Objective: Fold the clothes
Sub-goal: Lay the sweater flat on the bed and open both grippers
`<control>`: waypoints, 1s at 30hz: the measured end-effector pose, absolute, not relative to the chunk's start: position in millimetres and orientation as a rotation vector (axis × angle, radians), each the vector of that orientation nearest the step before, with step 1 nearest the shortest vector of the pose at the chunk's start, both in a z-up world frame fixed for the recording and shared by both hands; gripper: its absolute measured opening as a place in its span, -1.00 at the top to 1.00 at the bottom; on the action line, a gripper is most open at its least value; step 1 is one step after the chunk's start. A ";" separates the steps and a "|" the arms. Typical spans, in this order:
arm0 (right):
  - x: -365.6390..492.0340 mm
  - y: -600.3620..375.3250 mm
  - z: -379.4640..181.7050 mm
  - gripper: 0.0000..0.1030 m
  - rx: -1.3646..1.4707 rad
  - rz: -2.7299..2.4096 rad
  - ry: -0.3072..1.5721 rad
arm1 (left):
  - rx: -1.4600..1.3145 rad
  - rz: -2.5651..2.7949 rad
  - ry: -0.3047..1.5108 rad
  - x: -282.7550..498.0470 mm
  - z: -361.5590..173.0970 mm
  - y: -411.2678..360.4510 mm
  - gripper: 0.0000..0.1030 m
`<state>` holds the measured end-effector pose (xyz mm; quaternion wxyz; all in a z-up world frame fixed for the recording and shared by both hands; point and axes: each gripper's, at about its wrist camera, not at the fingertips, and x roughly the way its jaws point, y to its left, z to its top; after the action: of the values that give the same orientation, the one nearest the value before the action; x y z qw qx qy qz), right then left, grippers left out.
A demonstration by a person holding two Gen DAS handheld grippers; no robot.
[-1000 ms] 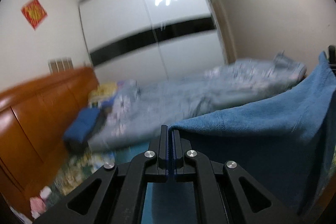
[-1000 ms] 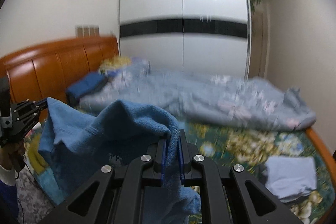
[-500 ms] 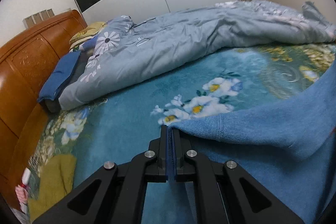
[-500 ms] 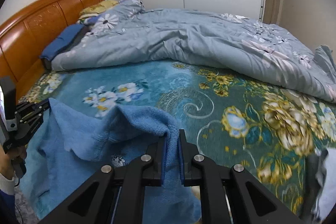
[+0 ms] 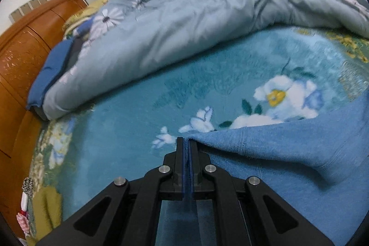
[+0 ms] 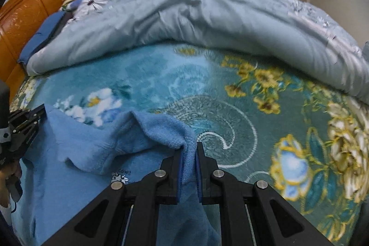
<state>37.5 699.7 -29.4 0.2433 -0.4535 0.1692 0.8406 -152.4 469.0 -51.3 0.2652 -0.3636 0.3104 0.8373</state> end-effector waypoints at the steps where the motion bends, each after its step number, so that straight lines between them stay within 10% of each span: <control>1: 34.6 701.9 -35.5 0.80 -1.250 2.291 0.468 | -0.991 2.253 0.840 -154.6 -56.6 469.7 0.95; 18: 16.9 710.6 -52.7 0.68 -1.294 2.214 0.496 | -1.212 2.192 0.594 -182.0 -68.9 461.9 0.90; 30: 79.0 673.7 3.5 0.09 -1.142 2.367 0.420 | -1.087 2.290 0.498 -131.0 -19.0 405.6 0.66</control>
<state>79.0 673.7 3.5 0.2377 -0.4168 0.1534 0.8639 -131.0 405.6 -19.0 0.2754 -0.4044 0.1854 0.8522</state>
